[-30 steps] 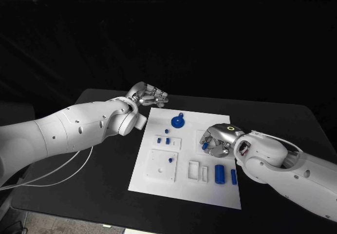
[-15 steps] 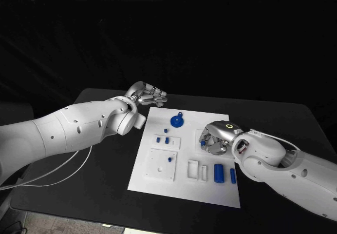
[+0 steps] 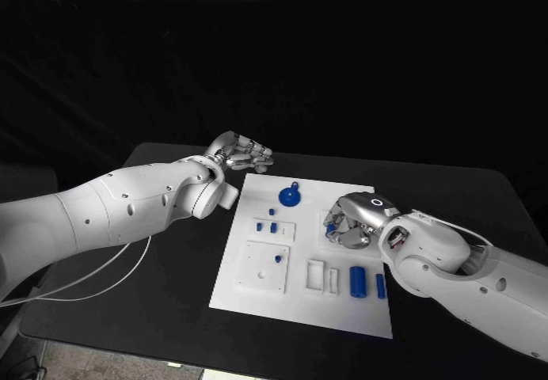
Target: Assemble the parts on the task board
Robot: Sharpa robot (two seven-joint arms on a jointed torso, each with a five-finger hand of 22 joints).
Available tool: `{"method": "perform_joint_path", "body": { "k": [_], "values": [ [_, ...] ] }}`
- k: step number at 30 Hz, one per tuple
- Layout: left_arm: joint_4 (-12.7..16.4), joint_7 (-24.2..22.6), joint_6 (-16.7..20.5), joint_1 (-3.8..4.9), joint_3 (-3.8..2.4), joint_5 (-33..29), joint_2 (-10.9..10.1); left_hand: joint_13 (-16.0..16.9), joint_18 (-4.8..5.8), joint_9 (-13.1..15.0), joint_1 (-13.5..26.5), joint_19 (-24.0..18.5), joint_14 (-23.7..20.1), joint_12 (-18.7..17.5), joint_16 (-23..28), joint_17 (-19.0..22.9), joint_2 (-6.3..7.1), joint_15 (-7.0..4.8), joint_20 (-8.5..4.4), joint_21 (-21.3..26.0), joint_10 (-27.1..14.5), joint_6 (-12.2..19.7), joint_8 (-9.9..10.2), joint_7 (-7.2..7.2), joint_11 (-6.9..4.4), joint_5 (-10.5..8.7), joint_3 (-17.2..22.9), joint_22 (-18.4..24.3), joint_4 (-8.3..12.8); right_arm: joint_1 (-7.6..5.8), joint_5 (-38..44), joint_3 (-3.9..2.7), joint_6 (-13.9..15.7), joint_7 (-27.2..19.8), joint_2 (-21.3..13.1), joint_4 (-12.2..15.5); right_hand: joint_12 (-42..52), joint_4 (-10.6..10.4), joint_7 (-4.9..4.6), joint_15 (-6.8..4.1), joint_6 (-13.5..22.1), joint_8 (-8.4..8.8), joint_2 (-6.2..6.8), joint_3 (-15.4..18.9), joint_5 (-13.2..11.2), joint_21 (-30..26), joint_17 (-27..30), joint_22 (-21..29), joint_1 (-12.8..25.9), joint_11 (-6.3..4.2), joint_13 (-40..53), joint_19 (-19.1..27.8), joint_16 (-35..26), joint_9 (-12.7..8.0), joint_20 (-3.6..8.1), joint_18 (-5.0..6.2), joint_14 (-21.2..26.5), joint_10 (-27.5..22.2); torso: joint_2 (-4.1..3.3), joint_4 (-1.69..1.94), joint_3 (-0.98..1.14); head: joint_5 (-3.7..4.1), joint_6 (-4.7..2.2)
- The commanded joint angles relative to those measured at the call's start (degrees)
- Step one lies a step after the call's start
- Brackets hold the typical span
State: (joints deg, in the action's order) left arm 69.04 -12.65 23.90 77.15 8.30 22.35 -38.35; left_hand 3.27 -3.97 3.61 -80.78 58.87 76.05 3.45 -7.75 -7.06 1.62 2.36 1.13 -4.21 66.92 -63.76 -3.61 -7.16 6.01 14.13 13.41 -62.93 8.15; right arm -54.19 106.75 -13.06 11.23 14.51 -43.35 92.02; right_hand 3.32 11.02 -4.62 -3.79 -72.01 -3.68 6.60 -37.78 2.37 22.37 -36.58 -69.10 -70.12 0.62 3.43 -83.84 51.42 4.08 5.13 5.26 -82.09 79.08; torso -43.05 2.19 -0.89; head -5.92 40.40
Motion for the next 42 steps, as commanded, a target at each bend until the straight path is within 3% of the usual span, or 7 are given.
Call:
{"method": "perform_joint_path", "body": {
  "k": [1, 8, 12, 20, 27, 34, 42],
  "values": [
    [0.0, -0.3, -0.5, 0.07, -0.05, -0.2, 0.0, 0.0, 0.25, 0.1, 0.1, -0.1, -0.3, 0.0, -0.4, 0.1, -0.21, 0.14, 0.18, 0.3, -0.5, 0.2, 0.0, -0.27, 0.03, -0.27, 0.0, -0.1, -0.2, 0.01, -2.9, -0.36, 2.9, -0.6, -0.3, 1.3, 0.2, 0.0, 0.5, -0.41, -1.0, -0.03, -0.66, -0.3, 0.4, 0.4, -0.1, -0.1, -0.1, -0.1, 0.1, -2.5, -0.3, -0.1, 0.47, 0.6, 0.0, 0.7, 0.03, -0.02, -0.03, -0.47, 0.05],
    [-0.2, -0.3, -0.5, 0.07, -0.05, -0.2, 0.1, 0.0, 0.25, 0.1, 0.1, -0.1, -0.3, 0.0, -0.4, 0.1, -0.21, 0.14, 0.18, 0.3, -0.5, 0.2, 0.0, -0.27, 0.03, -0.27, 0.0, -0.1, -0.2, 0.02, -7.7, -0.9, 5.7, -2.4, -0.1, 4.1, 0.2, 0.1, 0.53, -0.56, -1.1, -0.02, -0.68, -0.4, 0.4, 0.2, -0.2, 0.0, -0.1, -0.13, 0.1, -2.4, -0.5, -0.1, 0.6, 0.64, 0.0, 0.8, 0.0, 0.02, -0.09, -1.52, 0.19],
    [-0.5, -0.3, -0.5, 0.07, -0.05, -0.2, 0.4, 0.0, 0.25, 0.1, 0.1, -0.1, -0.3, 0.0, -0.4, 0.1, -0.21, 0.14, 0.18, 0.3, -0.5, 0.2, 0.0, -0.27, 0.03, -0.27, 0.0, -0.1, -0.2, 0.07, -9.7, -0.98, 6.6, -3.5, 1.1, 4.9, 0.2, 0.2, 0.52, -0.59, -1.1, -0.01, -0.78, -0.4, 0.4, 0.2, -0.3, 0.0, 0.0, -0.14, 0.1, -2.4, -0.6, -0.1, 0.65, 0.62, 0.0, 0.9, 0.14, -0.04, -0.1, -2.73, 0.31],
    [-1.1, -0.2, -0.7, 0.08, -0.05, -0.4, 1.2, 0.0, 0.25, 0.1, 0.1, -0.1, -0.3, 0.0, -0.4, 0.1, -0.21, 0.14, 0.18, 0.3, -0.5, 0.2, 0.0, -0.27, 0.03, -0.27, 0.0, -0.1, -0.2, 0.41, -10.1, -0.34, 6.7, -4.6, 4.1, 5.1, 0.2, 0.5, 0.52, -0.6, -1.0, -0.01, -1.11, 0.0, 0.4, 0.1, -0.4, 0.2, -0.1, -0.13, 0.1, -2.4, -0.9, -0.1, 0.67, 0.59, -0.2, 0.8, 0.09, 0.05, -0.07, -4.77, 0.52],
    [-1.6, -0.2, -0.9, 0.07, -0.04, -0.6, 1.9, 0.0, 0.24, 0.1, 0.2, -0.2, -0.3, 0.0, -0.4, 0.1, -0.3, 0.16, 0.2, 0.3, -0.6, 0.1, 0.0, -0.27, 0.06, -0.25, 0.0, -0.3, -0.2, 0.66, -7.3, 1.92, 4.7, -6.4, 7.5, 4.3, 0.2, 0.8, 0.48, -0.55, -1.0, 0.0, -1.36, 0.4, 0.4, -0.2, -0.6, 0.3, 0.0, -0.1, 0.2, -2.4, -1.0, -0.1, 0.61, 0.61, -0.2, 0.7, 0.0, 0.07, -0.08, -6.32, 0.78],
    [-1.9, -0.2, -1.1, 0.07, -0.02, -0.8, 2.9, 0.0, 0.24, 0.1, 0.2, -0.2, -0.3, 0.0, -0.4, 0.1, -0.3, 0.16, 0.2, 0.3, -0.6, 0.1, 0.0, -0.27, 0.06, -0.25, 0.0, -0.3, -0.2, 0.74, -3.6, 4.85, 4.1, -6.7, 10.6, 2.6, 0.2, 1.0, 0.47, -0.55, -1.0, 0.0, -1.46, 0.5, 0.4, 0.0, -0.7, 0.2, -0.1, -0.1, 0.2, -2.4, -1.1, -0.1, 0.59, 0.68, -0.2, 0.8, -0.07, 0.1, -0.07, -7.52, 1.15],
    [-1.9, -0.2, -1.4, 0.07, -0.01, -0.9, 3.6, 0.0, 0.23, 0.1, 0.4, -0.2, -0.4, 0.0, -0.4, 0.1, -0.42, 0.2, 0.25, 0.3, -0.7, 0.1, 0.0, -0.28, 0.07, -0.27, 0.0, -0.2, -0.3, 0.77, -0.6, 7.44, 2.7, -6.1, 13.1, 0.5, 0.2, 1.2, 0.48, -0.54, -1.1, -0.01, -1.52, 0.4, 0.4, 0.1, -0.7, 0.2, 0.0, -0.09, 0.2, -2.4, -1.1, -0.1, 0.58, 0.71, -0.2, 0.8, -0.1, 0.05, -0.03, -8.01, 1.58]
  ]
}}
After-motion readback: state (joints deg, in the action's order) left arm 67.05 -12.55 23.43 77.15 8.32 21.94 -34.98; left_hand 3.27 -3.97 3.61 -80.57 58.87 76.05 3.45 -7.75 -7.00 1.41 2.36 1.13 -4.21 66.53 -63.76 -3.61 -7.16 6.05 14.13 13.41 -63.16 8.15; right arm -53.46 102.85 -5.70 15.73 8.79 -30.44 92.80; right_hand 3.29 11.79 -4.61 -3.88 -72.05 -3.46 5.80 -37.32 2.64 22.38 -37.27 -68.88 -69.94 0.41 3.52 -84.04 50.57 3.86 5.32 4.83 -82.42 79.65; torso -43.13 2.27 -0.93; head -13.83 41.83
